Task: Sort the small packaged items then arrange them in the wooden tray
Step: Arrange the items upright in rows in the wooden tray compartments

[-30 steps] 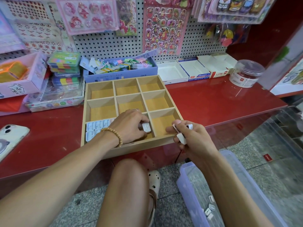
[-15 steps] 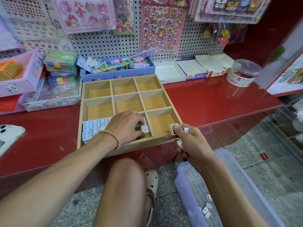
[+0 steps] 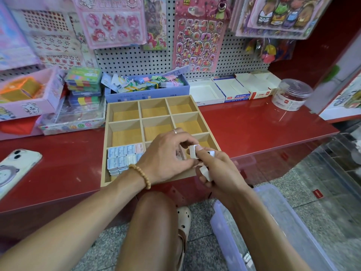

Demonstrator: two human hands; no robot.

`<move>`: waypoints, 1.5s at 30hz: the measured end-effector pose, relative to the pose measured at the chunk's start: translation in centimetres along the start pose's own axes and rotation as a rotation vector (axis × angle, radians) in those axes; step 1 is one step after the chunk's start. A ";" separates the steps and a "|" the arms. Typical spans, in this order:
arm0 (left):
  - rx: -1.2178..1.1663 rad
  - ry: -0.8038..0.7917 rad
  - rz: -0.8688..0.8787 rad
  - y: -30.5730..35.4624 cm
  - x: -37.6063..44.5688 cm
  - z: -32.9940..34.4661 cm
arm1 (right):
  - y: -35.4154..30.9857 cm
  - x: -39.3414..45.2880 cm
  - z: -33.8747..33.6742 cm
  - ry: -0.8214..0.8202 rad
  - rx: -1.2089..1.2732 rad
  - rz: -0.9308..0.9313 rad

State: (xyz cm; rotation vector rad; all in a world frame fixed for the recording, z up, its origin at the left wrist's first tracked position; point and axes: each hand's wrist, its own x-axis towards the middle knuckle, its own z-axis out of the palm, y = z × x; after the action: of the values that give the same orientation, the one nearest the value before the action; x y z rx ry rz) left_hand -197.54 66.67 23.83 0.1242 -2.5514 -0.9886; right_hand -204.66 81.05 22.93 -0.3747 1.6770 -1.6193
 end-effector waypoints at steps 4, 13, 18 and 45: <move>0.016 0.058 0.004 -0.1 -0.2 -0.5 | -0.2 -0.1 -0.4 0.078 0.017 -0.037; 0.172 -0.040 0.000 0.5 0.1 -1.6 | -0.8 0.1 1.2 0.008 -0.407 -0.223; 0.015 -0.073 -0.063 0.3 0.0 -3.1 | -0.7 -0.1 0.6 -0.145 -0.193 -0.112; 0.717 -0.296 -0.192 -5.1 0.9 -0.3 | 1.6 1.8 -2.9 0.150 0.193 -0.037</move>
State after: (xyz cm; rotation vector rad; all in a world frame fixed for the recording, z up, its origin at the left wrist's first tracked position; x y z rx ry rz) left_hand -198.53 62.49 20.99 0.4548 -3.0986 -0.1009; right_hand -207.45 82.17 20.57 -0.1927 1.6119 -1.8578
